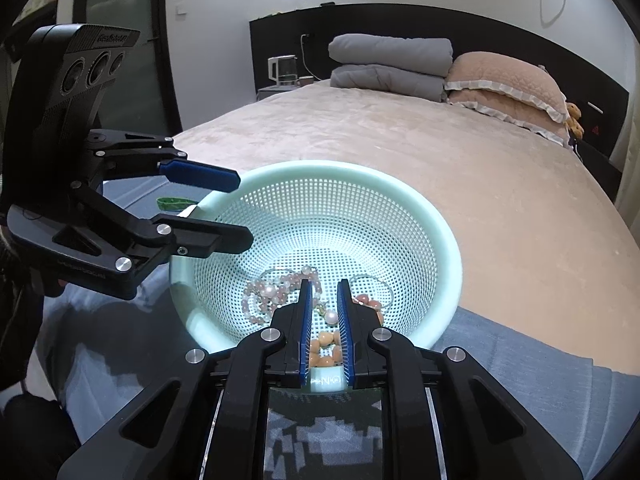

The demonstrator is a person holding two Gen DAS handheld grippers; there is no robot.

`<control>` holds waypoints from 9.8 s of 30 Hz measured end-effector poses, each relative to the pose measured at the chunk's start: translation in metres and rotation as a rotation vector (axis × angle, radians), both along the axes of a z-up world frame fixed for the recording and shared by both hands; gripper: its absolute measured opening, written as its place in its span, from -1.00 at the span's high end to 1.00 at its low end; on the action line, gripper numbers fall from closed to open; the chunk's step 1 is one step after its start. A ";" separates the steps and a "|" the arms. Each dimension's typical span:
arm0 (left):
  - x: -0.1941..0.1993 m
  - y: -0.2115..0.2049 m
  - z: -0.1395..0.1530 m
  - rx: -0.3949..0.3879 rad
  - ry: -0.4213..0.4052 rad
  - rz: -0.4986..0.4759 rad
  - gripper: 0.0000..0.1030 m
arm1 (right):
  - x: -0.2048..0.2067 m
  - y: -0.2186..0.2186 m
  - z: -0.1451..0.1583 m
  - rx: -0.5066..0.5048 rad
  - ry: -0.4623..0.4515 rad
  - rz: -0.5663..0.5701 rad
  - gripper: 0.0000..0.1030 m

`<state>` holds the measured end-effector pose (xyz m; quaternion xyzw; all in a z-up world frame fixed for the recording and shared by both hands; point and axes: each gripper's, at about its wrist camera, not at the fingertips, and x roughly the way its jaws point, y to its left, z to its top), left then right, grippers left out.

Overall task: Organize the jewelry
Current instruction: 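Lift both items over the colander and release them inside, then grasp a silver charm earring with the right gripper while the left gripper grasps another, then carry both silver earrings over the colander and open both grippers to drop them, then grasp a silver hoop earring with the left gripper while the right gripper grasps another, then carry both silver hoops over the colander and open both grippers to drop them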

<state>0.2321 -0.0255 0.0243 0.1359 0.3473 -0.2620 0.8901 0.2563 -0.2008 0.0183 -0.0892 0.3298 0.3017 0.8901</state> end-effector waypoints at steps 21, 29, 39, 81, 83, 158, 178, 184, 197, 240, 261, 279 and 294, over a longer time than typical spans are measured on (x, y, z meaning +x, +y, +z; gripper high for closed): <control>-0.086 0.016 -0.007 0.028 -0.067 -0.087 -0.80 | -0.079 -0.032 -0.005 -0.026 -0.097 0.058 -0.67; -0.117 -0.003 -0.032 0.010 -0.018 -0.234 -0.80 | -0.089 -0.040 -0.020 -0.026 -0.048 0.094 -0.45; -0.127 -0.033 -0.064 0.014 0.084 -0.337 -0.26 | -0.092 -0.023 -0.058 -0.074 0.048 0.160 0.10; -0.110 -0.013 -0.059 -0.015 0.135 -0.271 0.72 | -0.094 -0.059 -0.012 0.025 0.046 0.133 0.88; -0.104 -0.008 -0.047 0.001 0.109 -0.259 0.72 | -0.091 -0.059 0.001 0.011 0.021 0.135 0.88; -0.021 0.003 0.004 0.073 -0.016 -0.112 -0.89 | -0.042 -0.044 0.015 0.028 -0.080 0.122 -0.65; -0.071 0.003 -0.047 0.019 0.046 -0.225 -0.80 | -0.092 -0.031 -0.053 0.042 0.036 0.234 -0.50; -0.073 -0.014 -0.070 0.019 0.108 -0.282 -0.62 | -0.094 -0.022 -0.063 0.004 0.059 0.251 -0.29; -0.061 -0.041 -0.090 0.038 0.168 -0.356 -0.12 | -0.090 -0.011 -0.076 -0.049 0.111 0.238 0.27; -0.083 -0.001 -0.094 0.028 0.243 -0.254 0.80 | -0.071 0.002 -0.077 -0.079 0.115 0.162 0.43; -0.114 0.052 -0.055 -0.073 0.211 -0.122 0.80 | -0.110 -0.034 -0.019 -0.022 0.045 0.167 0.75; -0.049 0.038 0.035 -0.056 0.049 -0.112 0.80 | -0.060 -0.019 0.069 -0.069 -0.116 0.231 0.75; 0.009 0.006 -0.027 -0.013 0.136 -0.153 0.80 | 0.007 0.002 0.007 -0.060 -0.025 0.199 0.75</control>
